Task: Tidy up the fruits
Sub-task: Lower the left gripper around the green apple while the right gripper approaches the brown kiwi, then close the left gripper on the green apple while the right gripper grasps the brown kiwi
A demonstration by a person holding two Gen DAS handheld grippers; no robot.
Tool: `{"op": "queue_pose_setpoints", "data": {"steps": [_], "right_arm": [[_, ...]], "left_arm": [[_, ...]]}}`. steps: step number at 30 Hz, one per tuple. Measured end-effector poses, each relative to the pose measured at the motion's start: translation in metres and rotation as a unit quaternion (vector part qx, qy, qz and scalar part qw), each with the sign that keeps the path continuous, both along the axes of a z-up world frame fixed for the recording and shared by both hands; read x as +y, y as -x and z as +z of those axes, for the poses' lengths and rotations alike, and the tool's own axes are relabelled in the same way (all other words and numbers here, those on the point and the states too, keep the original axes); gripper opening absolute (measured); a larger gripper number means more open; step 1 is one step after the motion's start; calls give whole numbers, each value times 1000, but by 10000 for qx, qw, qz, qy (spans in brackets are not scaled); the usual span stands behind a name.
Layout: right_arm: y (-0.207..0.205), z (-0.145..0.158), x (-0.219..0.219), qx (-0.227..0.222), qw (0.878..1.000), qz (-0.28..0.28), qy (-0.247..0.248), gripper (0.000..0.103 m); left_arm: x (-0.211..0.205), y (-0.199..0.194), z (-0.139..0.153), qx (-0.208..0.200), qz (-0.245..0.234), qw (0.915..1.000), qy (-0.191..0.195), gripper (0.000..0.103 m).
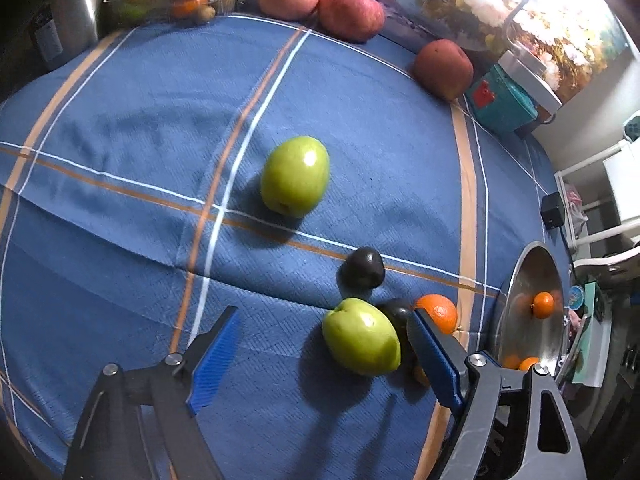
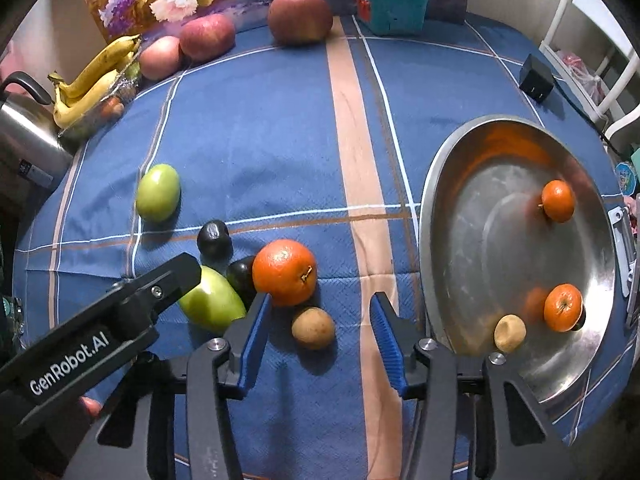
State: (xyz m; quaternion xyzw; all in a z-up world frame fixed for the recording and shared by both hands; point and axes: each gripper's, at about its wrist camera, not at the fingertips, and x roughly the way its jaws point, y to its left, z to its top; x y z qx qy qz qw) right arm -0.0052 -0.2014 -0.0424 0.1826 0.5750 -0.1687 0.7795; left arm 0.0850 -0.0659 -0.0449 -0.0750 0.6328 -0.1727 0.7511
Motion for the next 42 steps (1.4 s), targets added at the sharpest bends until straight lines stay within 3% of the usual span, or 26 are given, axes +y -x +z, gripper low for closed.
{"op": "queue_pose_setpoints", "data": {"steps": [8, 26, 34, 42], "right_arm": [[-2, -9, 2, 145, 9999, 14, -68, 47], [-5, -34, 5, 321, 9992, 8, -235, 38], [-8, -37, 2, 244, 9991, 24, -335, 28], [-11, -35, 3, 256, 9991, 60, -320, 28]], "left_arm": [[-14, 7, -5, 33, -87, 10000, -33, 79], [-29, 6, -15, 201, -164, 9994, 247, 48], [-34, 6, -15, 189, -166, 9993, 258, 48], [-29, 8, -13, 171, -184, 9994, 238, 47]]}}
